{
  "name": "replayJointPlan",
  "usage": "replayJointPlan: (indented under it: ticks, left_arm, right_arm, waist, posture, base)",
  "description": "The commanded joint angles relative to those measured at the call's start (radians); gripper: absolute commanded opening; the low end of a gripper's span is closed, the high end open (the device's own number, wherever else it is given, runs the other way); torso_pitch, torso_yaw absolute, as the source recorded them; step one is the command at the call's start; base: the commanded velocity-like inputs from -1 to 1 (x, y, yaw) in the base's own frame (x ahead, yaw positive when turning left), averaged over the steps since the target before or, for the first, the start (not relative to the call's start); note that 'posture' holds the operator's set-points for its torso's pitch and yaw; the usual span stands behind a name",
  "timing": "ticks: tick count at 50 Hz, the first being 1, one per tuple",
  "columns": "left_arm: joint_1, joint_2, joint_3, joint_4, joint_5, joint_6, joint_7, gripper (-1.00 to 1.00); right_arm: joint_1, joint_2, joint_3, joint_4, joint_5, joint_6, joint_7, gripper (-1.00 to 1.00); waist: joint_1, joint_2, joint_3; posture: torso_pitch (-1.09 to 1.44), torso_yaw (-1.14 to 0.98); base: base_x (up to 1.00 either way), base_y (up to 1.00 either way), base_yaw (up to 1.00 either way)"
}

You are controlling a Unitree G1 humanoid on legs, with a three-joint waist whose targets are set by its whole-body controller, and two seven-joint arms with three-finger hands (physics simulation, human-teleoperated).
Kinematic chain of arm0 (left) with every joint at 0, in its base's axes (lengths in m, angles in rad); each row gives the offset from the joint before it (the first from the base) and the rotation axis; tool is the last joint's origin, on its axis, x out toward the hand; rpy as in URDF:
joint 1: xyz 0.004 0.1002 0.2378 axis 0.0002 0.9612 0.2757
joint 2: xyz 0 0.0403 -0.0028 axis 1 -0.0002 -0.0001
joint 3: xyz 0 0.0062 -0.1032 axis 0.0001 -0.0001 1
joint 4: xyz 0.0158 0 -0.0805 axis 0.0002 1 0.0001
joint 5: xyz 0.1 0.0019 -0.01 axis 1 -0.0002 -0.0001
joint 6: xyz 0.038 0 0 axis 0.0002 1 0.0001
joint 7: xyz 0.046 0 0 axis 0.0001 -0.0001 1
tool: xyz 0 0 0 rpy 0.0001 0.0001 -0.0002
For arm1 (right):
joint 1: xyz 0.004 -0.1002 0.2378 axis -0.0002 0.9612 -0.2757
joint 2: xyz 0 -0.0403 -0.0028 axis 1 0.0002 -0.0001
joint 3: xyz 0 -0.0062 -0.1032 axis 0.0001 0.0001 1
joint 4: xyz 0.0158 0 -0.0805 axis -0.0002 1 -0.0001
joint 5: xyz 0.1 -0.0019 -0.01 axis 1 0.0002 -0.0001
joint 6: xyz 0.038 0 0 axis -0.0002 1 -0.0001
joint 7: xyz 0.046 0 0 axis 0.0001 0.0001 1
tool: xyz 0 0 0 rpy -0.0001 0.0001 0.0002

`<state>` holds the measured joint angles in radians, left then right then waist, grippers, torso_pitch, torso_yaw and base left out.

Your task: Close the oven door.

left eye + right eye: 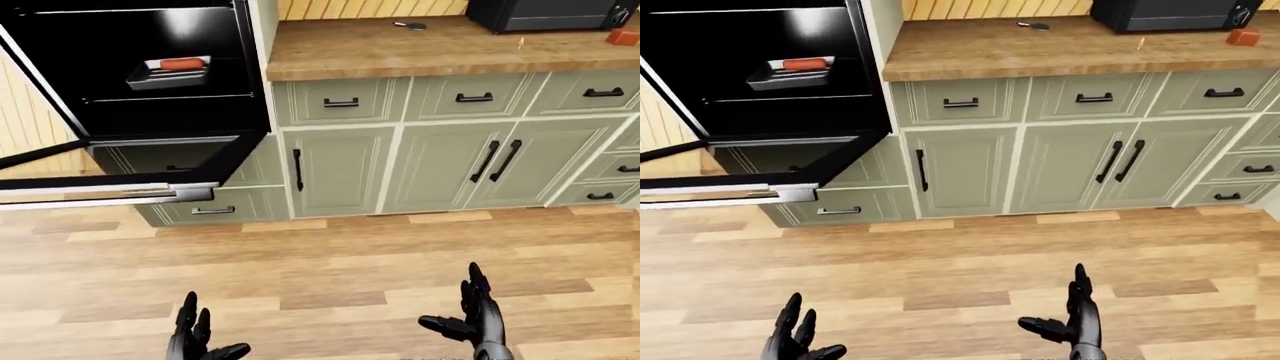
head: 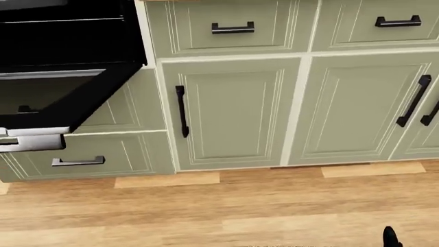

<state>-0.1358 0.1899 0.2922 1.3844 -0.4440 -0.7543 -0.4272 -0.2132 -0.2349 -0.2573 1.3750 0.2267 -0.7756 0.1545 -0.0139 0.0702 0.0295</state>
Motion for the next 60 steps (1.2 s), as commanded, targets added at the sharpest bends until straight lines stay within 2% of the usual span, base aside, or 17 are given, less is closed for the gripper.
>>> replayJointPlan:
  ticks: [1, 2, 14, 18, 20, 27, 29, 31, 32, 42, 46, 47, 50, 54, 57, 59, 60]
  left_arm:
    - [-0.013, 0.016, 0.005, -0.021, -0.005, -0.023, 0.001, 1.0]
    - [-0.013, 0.014, 0.003, -0.021, -0.003, -0.023, 0.002, 1.0]
    - [-0.012, 0.016, 0.005, -0.022, 0.0, -0.02, 0.001, 1.0]
    - [-0.012, 0.016, 0.004, -0.022, 0.0, -0.02, 0.0, 1.0]
    - [-0.011, 0.014, 0.001, -0.023, 0.003, -0.022, 0.003, 1.0]
    - [-0.011, 0.013, 0.001, -0.022, 0.003, -0.022, 0.001, 1.0]
    - [-0.011, 0.014, 0.001, -0.022, 0.003, -0.022, 0.001, 1.0]
    - [-0.011, 0.014, 0.001, -0.023, 0.003, -0.022, 0.001, 1.0]
    - [-0.011, 0.014, 0.001, -0.022, 0.003, -0.022, 0.001, 1.0]
    - [-0.012, 0.011, -0.002, -0.022, 0.012, -0.023, 0.007, 1.0]
    - [-0.01, 0.011, 0.0, -0.022, 0.011, -0.023, 0.004, 1.0]
    - [-0.011, 0.011, 0.0, -0.022, 0.011, -0.023, 0.005, 1.0]
    - [-0.01, 0.011, -0.001, -0.021, 0.013, -0.021, 0.007, 1.0]
    - [-0.009, 0.012, 0.002, -0.021, 0.011, -0.018, 0.004, 1.0]
    - [0.001, 0.008, 0.001, -0.014, 0.017, -0.012, 0.007, 1.0]
    - [0.011, 0.009, 0.001, -0.01, 0.028, 0.013, 0.017, 1.0]
    - [0.019, 0.008, 0.0, -0.008, 0.036, 0.017, 0.023, 1.0]
  right_arm:
    - [-0.013, -0.002, 0.0, -0.019, -0.003, -0.021, 0.004, 1.0]
    - [-0.013, -0.001, 0.0, -0.018, -0.003, -0.021, 0.004, 1.0]
    - [-0.014, -0.001, -0.005, -0.019, 0.001, -0.017, 0.013, 1.0]
    - [-0.014, 0.0, -0.005, -0.019, 0.003, -0.017, 0.015, 1.0]
    - [-0.014, 0.0, -0.005, -0.02, 0.004, -0.016, 0.015, 1.0]
    - [-0.012, 0.001, -0.004, -0.019, 0.005, -0.016, 0.018, 1.0]
    - [-0.012, 0.0, -0.004, -0.018, 0.005, -0.015, 0.018, 1.0]
    - [-0.013, 0.0, -0.004, -0.019, 0.005, -0.015, 0.018, 1.0]
    - [-0.013, 0.0, -0.004, -0.018, 0.005, -0.015, 0.017, 1.0]
    - [-0.014, 0.002, -0.005, -0.02, 0.009, -0.012, 0.02, 1.0]
    - [-0.013, 0.003, -0.004, -0.02, 0.01, -0.009, 0.021, 1.0]
    - [-0.014, 0.002, -0.004, -0.02, 0.01, -0.01, 0.02, 1.0]
    - [-0.012, 0.002, -0.003, -0.019, 0.009, -0.01, 0.019, 1.0]
    - [-0.012, 0.003, -0.003, -0.018, 0.007, -0.01, 0.019, 1.0]
    - [-0.006, 0.003, -0.003, -0.013, 0.001, -0.008, 0.014, 1.0]
    - [0.002, 0.002, -0.004, -0.011, -0.005, 0.002, 0.013, 1.0]
    - [0.005, 0.001, -0.003, -0.009, -0.012, 0.013, 0.009, 1.0]
  waist:
    - [0.002, 0.032, -0.014]
    - [0.01, -0.019, -0.004]
    - [0.005, -0.102, 0.002]
    - [0.002, -0.157, -0.005]
    - [-0.008, -0.125, -0.005]
    - [-0.006, -0.093, 0.0]
    - [-0.005, -0.05, -0.002]
    - [0.005, 0.042, -0.026]
    - [0.01, -0.009, -0.018]
    - [0.008, -0.1, 0.006]
    - [0.001, -0.176, -0.009]
    - [-0.01, -0.129, 0.0]
    - [-0.011, -0.144, -0.016]
    - [-0.008, -0.106, -0.003]
    - [-0.006, -0.041, -0.003]
    - [0.007, 0.055, -0.028]
    - [0.01, -0.016, -0.01]
  posture:
    - [0.0, 0.0]
    - [0.0, 0.0]
    - [0.0, 0.0]
    - [0.0, 0.0]
    - [0.0, 0.0]
    - [0.0, 0.0]
    - [0.0, 0.0]
    - [0.0, 0.0]
    - [0.0, 0.0]
    - [0.0, 0.0]
    - [0.0, 0.0]
    - [0.0, 0.0]
    - [0.0, 0.0]
    - [0.0, 0.0]
    - [0.0, 0.0]
    - [0.0, 0.0]
    - [0.0, 0.0]
  base:
    - [0.0, 0.48, 0.0]
    - [0.0, 0.49, 0.0]
    - [0.0, 0.48, 0.0]
    - [0.0, 0.48, 0.0]
    - [0.0, 0.48, 0.0]
    - [0.0, 0.48, 0.0]
    - [0.0, 0.48, 0.0]
    - [0.0, 0.48, 0.0]
    - [0.0, 0.47, 0.0]
    - [0.0, 0.48, 0.0]
    - [0.0, 0.48, 0.0]
    - [0.0, 0.48, 0.0]
    - [0.0, 0.48, 0.0]
    - [0.0, 0.48, 0.0]
    - [0.0, 0.48, 0.0]
    - [0.0, 0.48, 0.0]
    - [0.0, 0.48, 0.0]
